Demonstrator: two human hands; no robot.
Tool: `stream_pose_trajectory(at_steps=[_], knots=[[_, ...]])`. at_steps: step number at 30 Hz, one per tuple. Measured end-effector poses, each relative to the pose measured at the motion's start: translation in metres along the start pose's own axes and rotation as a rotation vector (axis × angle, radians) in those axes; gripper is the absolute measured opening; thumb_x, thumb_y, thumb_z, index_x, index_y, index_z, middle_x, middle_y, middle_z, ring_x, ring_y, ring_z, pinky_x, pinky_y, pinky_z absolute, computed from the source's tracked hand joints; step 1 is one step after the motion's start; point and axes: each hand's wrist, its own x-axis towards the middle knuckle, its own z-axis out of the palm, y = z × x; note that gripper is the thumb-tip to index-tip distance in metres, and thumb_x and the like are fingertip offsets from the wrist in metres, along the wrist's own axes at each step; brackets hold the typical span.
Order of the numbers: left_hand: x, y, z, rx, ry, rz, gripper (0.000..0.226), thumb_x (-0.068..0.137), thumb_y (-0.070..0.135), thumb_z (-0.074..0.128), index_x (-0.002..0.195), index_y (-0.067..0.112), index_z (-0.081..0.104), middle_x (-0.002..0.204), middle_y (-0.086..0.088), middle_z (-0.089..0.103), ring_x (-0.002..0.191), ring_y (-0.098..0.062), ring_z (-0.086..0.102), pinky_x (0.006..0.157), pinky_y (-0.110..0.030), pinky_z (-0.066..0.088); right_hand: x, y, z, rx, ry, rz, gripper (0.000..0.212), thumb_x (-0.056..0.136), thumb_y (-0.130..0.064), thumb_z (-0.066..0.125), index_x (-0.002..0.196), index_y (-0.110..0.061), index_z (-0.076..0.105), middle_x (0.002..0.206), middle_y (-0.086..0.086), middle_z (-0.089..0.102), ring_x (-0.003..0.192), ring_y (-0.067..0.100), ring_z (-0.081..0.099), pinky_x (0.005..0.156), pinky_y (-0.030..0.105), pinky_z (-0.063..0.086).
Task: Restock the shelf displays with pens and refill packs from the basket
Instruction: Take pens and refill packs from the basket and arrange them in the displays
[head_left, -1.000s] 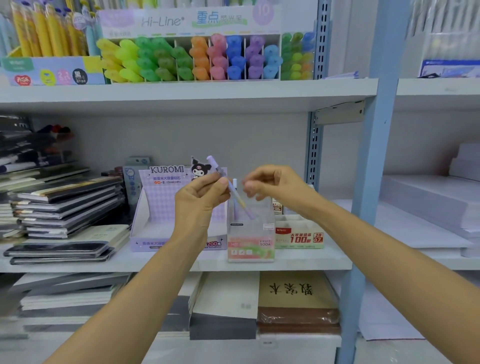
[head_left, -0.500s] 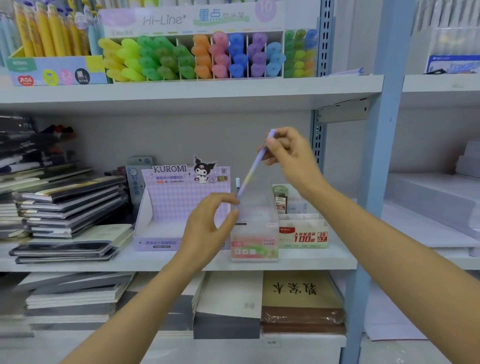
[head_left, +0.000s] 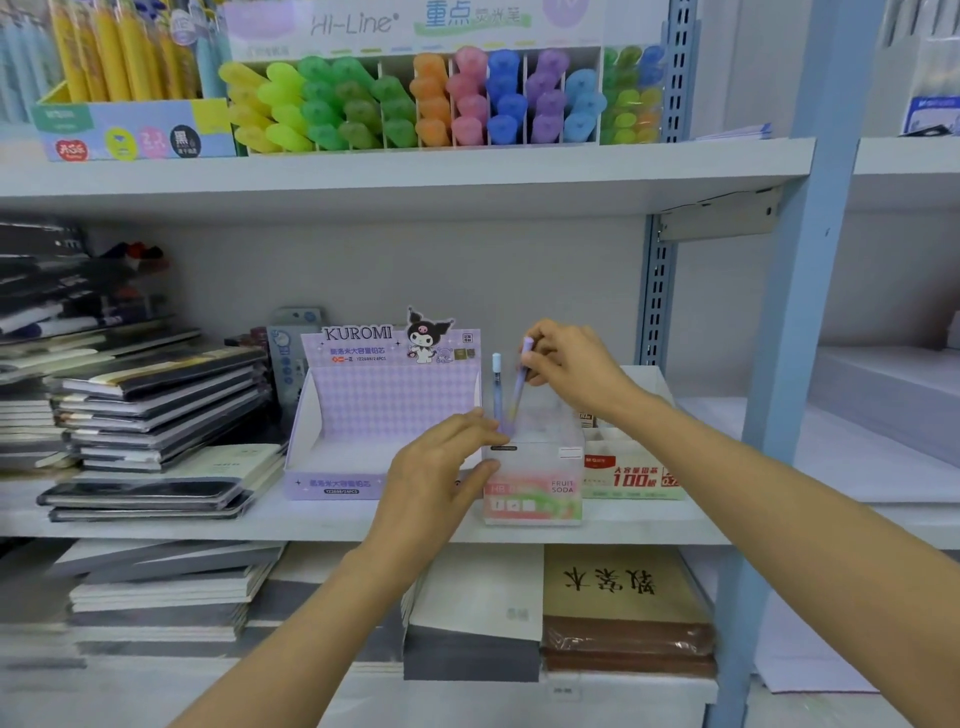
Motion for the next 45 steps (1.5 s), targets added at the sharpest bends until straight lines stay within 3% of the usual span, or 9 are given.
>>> stream_pose_trajectory(at_steps=[6, 17, 24, 27, 29, 32, 35, 41, 45], knots=[[0.001, 0.0, 0.002, 0.031, 0.009, 0.018, 0.021, 0.085, 0.006, 0.072, 0.105, 0.014, 0.071, 0.11, 0.004, 0.068, 0.121, -0.011, 0.057, 0.085, -0.027, 0.054, 0.009, 0.002, -0.002, -0.012, -0.018, -0.02, 0.012, 0.096, -0.004, 0.052, 0.108, -0.001, 0.056, 0.084, 0.017, 0.071, 0.077, 0.023, 0.071, 0.08, 0.035, 0.059], [0.0, 0.0, 0.004, 0.02, 0.006, 0.032, 0.021, 0.085, 0.005, 0.072, 0.104, 0.012, 0.07, 0.11, 0.001, 0.067, 0.121, -0.013, 0.058, 0.085, -0.03, 0.056, 0.017, 0.006, 0.014, -0.287, 0.027, -0.076, 0.01, 0.089, -0.009, 0.066, 0.096, -0.007, 0.073, 0.087, 0.006, 0.069, 0.08, 0.02, 0.064, 0.082, 0.038, 0.053], [0.001, 0.005, 0.004, 0.032, -0.009, -0.01, 0.025, 0.09, 0.009, 0.067, 0.115, 0.012, 0.067, 0.123, -0.002, 0.062, 0.117, -0.018, 0.06, 0.089, -0.034, 0.053, -0.013, -0.004, 0.002, -0.11, 0.04, -0.075, 0.035, 0.096, -0.015, 0.058, 0.13, -0.008, 0.059, 0.116, 0.012, 0.061, 0.106, 0.022, 0.059, 0.097, 0.031, 0.047], [-0.013, 0.012, 0.004, 0.084, 0.002, -0.019, 0.04, 0.094, 0.016, 0.061, 0.133, 0.013, 0.055, 0.142, -0.006, 0.047, 0.126, -0.019, 0.05, 0.095, -0.03, 0.045, -0.055, -0.025, 0.0, 0.058, 0.277, -0.239, 0.021, 0.097, -0.008, 0.054, 0.113, -0.003, 0.067, 0.101, 0.006, 0.066, 0.087, 0.018, 0.064, 0.079, 0.023, 0.051], [-0.036, 0.013, 0.009, 0.131, 0.084, -0.02, 0.038, 0.092, 0.014, 0.06, 0.13, 0.009, 0.055, 0.134, -0.01, 0.051, 0.12, -0.022, 0.05, 0.094, -0.031, 0.043, -0.09, -0.038, 0.007, 0.171, 0.326, -0.34, 0.017, 0.096, -0.006, 0.051, 0.096, -0.005, 0.068, 0.078, 0.002, 0.064, 0.065, 0.012, 0.06, 0.06, 0.026, 0.05], [-0.093, 0.005, 0.028, 0.146, 0.138, -0.113, 0.025, 0.087, 0.009, 0.058, 0.112, 0.008, 0.06, 0.109, -0.008, 0.057, 0.098, -0.022, 0.051, 0.081, -0.032, 0.042, -0.148, -0.04, 0.041, 0.299, 0.154, -0.388, 0.017, 0.091, -0.008, 0.049, 0.084, -0.009, 0.064, 0.065, -0.012, 0.057, 0.052, 0.01, 0.054, 0.049, 0.025, 0.044], [-0.175, -0.012, 0.058, 0.147, -0.077, -0.286, 0.015, 0.085, 0.004, 0.061, 0.1, 0.008, 0.063, 0.1, -0.009, 0.058, 0.089, -0.025, 0.053, 0.073, -0.037, 0.043, -0.207, -0.014, 0.1, 0.26, -0.126, -0.263, 0.019, 0.091, -0.008, 0.052, 0.079, -0.007, 0.066, 0.063, -0.009, 0.059, 0.052, 0.014, 0.054, 0.051, 0.026, 0.043], [-0.354, -0.031, 0.115, 0.113, -0.856, -0.775, 0.037, 0.099, 0.024, 0.049, 0.135, 0.013, 0.047, 0.138, -0.009, 0.045, 0.126, -0.026, 0.043, 0.101, -0.033, 0.036, -0.332, 0.076, 0.214, 0.116, -0.687, 0.149, 0.017, 0.096, -0.018, 0.055, 0.093, -0.01, 0.07, 0.077, 0.002, 0.07, 0.066, 0.017, 0.061, 0.068, 0.036, 0.052], [-0.425, -0.034, 0.125, 0.183, -1.049, -0.833, 0.055, 0.103, 0.035, 0.039, 0.152, 0.015, 0.023, 0.159, -0.005, 0.022, 0.144, -0.02, 0.024, 0.111, -0.028, 0.023, -0.405, 0.127, 0.262, 0.004, -0.909, 0.437, 0.028, 0.097, -0.023, 0.054, 0.123, -0.013, 0.056, 0.118, 0.007, 0.063, 0.096, 0.022, 0.061, 0.085, 0.037, 0.05]])
